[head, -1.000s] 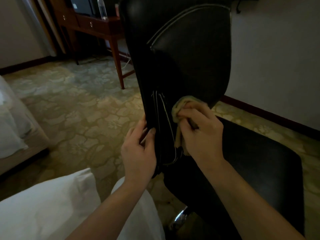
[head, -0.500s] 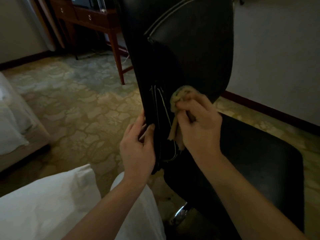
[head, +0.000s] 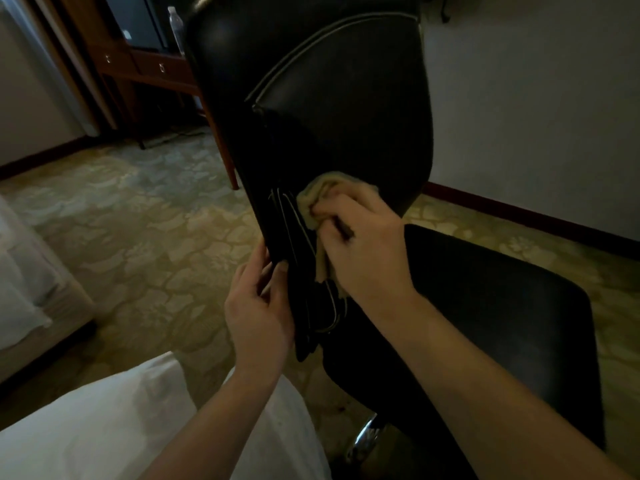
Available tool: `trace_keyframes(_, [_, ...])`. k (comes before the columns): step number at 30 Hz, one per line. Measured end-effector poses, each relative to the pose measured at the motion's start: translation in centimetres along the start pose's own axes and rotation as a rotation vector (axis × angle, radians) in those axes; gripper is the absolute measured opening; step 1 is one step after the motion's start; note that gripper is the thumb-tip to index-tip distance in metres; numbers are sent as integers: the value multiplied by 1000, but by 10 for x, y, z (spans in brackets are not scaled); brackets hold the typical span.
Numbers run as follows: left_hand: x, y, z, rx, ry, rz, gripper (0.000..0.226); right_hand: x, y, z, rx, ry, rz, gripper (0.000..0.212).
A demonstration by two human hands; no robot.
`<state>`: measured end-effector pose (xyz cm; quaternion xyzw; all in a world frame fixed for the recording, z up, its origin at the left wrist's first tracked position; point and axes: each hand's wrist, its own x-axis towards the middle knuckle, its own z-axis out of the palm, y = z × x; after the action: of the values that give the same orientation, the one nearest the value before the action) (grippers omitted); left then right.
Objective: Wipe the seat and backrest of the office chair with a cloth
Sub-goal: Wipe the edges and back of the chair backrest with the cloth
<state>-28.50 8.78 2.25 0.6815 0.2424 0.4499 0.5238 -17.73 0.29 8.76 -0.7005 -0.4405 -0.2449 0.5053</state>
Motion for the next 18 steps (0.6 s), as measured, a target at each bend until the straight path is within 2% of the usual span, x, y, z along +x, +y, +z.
trace_keyframes(9, [-2,-1,2,101,46,33,48,-58,27,1,96,-46,206,13])
trace_keyframes(15, [0,-2,2,75,36,22,48,-27,16,0,121,-9,170,18])
trace_keyframes(18, [-1,2,2,68,37,40,51,-22,15,2,138,9,131,14])
